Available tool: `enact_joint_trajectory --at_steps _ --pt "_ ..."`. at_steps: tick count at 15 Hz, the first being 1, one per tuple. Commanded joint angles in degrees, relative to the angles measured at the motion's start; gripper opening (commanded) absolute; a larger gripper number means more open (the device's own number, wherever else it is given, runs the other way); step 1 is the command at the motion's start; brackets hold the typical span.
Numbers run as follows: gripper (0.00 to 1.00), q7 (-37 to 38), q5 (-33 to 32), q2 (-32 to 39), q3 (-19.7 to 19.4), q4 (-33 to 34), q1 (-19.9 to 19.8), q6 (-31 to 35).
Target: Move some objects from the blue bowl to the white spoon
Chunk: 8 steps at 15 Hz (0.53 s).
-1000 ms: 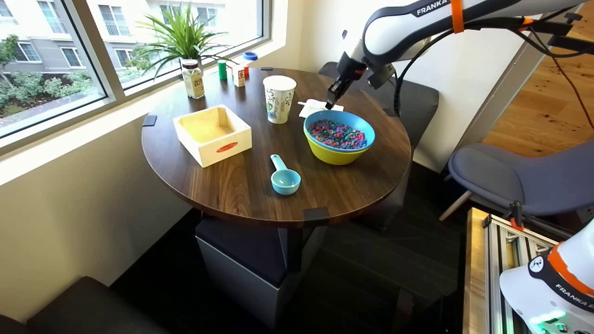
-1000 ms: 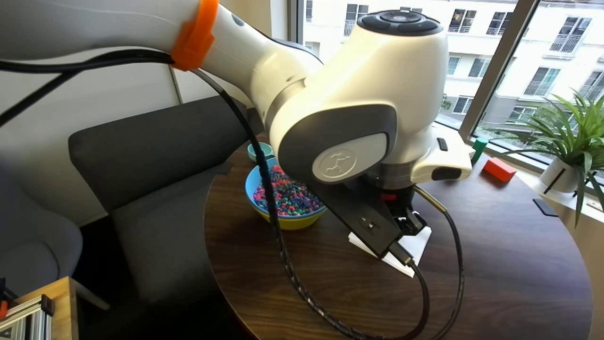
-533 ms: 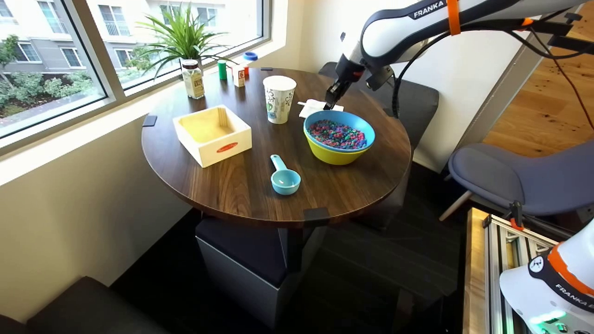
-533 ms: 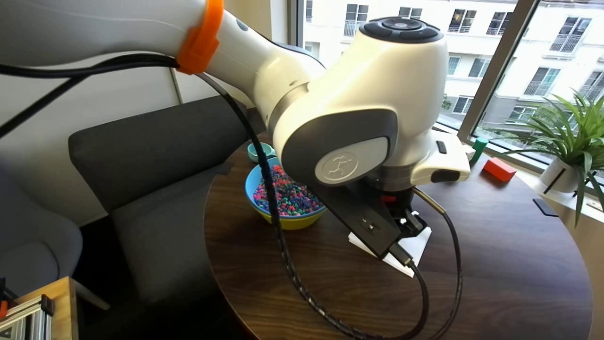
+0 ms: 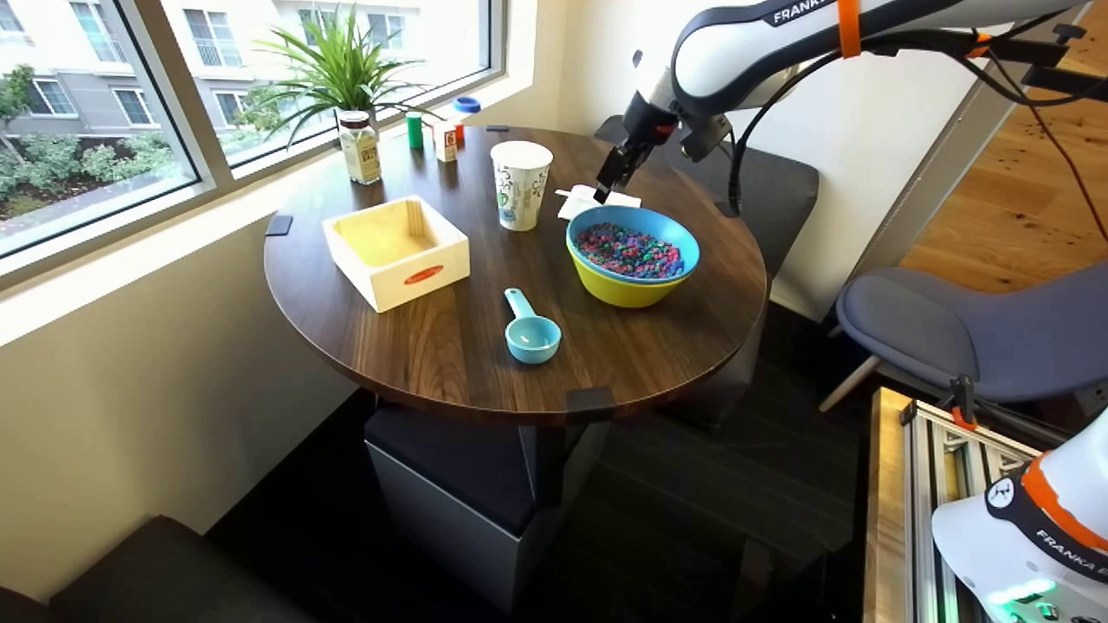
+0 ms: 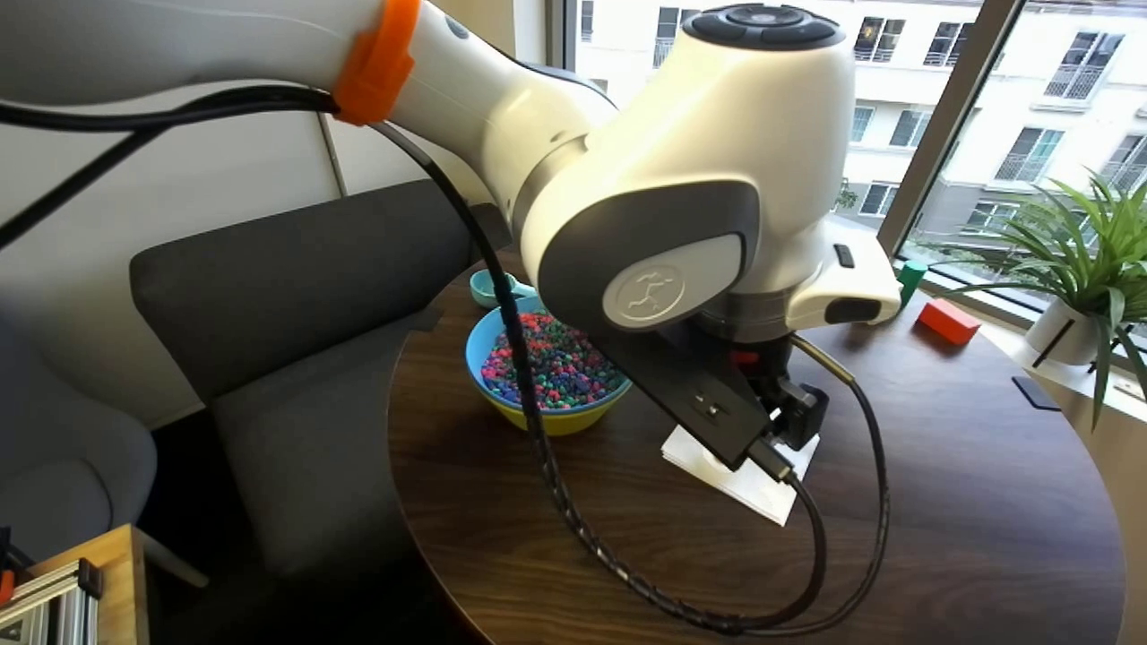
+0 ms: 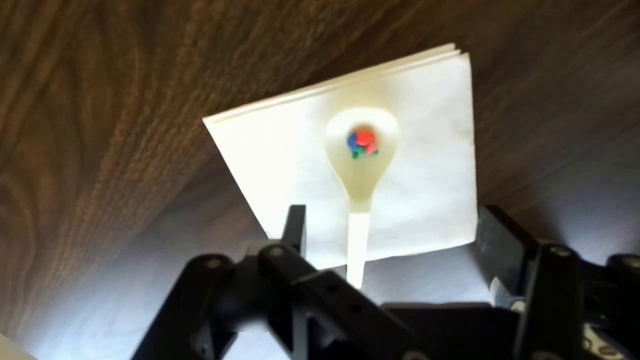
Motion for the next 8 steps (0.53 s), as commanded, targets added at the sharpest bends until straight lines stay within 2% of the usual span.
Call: enact_joint_trajectory --at_steps 1,3,8 --pt "1.0 -0.6 1.5 -2.2 1.5 0.3 0.0 -2.1" --pt "1.0 0.1 1.7 -3.4 2.0 0.4 0.5 -3.7" --pt "1.0 5.5 0.7 -6.8 2.4 0.7 2.8 -12.8"
